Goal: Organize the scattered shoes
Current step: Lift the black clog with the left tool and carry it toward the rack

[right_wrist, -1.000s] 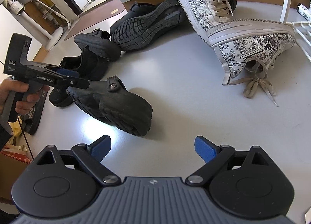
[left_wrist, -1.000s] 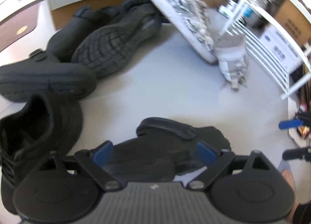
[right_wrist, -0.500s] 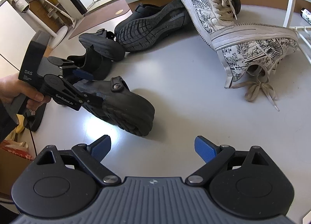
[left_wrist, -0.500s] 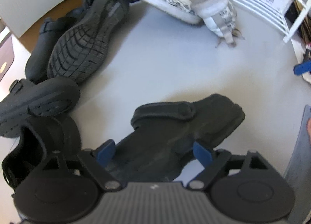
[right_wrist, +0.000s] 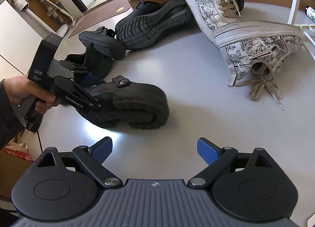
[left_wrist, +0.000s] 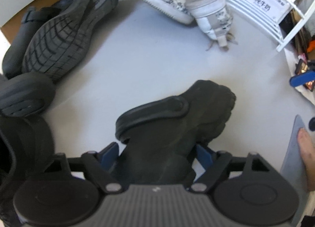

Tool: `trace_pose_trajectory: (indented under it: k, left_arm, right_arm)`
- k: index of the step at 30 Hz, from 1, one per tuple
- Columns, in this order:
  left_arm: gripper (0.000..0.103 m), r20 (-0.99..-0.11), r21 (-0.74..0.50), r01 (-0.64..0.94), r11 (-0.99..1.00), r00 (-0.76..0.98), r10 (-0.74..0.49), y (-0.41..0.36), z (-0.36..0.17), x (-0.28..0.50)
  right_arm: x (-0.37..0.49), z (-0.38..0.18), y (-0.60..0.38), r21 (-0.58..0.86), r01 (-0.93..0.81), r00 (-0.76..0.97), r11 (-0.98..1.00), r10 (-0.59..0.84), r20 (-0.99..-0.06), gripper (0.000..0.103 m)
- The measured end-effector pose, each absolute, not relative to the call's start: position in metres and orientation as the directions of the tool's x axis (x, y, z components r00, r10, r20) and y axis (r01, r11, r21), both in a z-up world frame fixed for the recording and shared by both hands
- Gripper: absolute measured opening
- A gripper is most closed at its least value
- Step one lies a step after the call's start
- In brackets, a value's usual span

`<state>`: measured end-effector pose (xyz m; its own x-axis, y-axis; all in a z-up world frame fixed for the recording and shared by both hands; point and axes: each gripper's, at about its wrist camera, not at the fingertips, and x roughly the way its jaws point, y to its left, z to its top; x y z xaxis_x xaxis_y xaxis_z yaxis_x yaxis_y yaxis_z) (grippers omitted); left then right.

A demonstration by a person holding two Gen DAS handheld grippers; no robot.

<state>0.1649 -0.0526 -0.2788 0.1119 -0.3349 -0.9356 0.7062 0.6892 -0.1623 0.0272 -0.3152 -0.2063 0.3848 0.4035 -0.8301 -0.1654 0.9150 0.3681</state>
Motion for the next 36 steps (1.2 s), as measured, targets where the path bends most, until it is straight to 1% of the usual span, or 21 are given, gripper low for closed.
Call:
trace_pose_trajectory:
  k: [5, 7, 18, 23, 31, 36]
  left_arm:
    - [0.077, -0.931, -0.173, 0.711, 0.681, 0.107, -0.348, -0.074, -0.279, 0.163]
    - [0.076, -0.928, -0.177, 0.739, 0.65, 0.094, -0.36, -0.092, -0.278, 0.159]
    - [0.074, -0.916, -0.198, 0.78, 0.593, 0.069, -0.396, -0.151, -0.28, 0.149]
    - [0.074, -0.914, -0.203, 0.792, 0.576, 0.059, -0.402, -0.187, -0.281, 0.145]
    - [0.074, -0.906, -0.207, 0.817, 0.539, 0.047, -0.42, -0.266, -0.283, 0.138]
    - [0.074, -0.901, -0.217, 0.816, 0.536, 0.044, -0.432, -0.297, -0.285, 0.132]
  right_arm:
    - [0.025, -0.208, -0.32, 0.366, -0.155, 0.382, 0.918, 0.397, -0.834, 0.096]
    - [0.023, -0.21, -0.326, 0.361, -0.143, 0.385, 0.921, 0.388, -0.837, 0.096]
    - [0.004, -0.217, -0.374, 0.341, -0.029, 0.418, 0.94, 0.321, -0.85, 0.096]
    - [-0.006, -0.22, -0.39, 0.338, 0.006, 0.427, 0.941, 0.303, -0.852, 0.096]
    - [-0.029, -0.226, -0.426, 0.332, 0.082, 0.437, 0.94, 0.265, -0.86, 0.096]
    - [-0.036, -0.229, -0.445, 0.341, 0.141, 0.448, 0.929, 0.248, -0.859, 0.094]
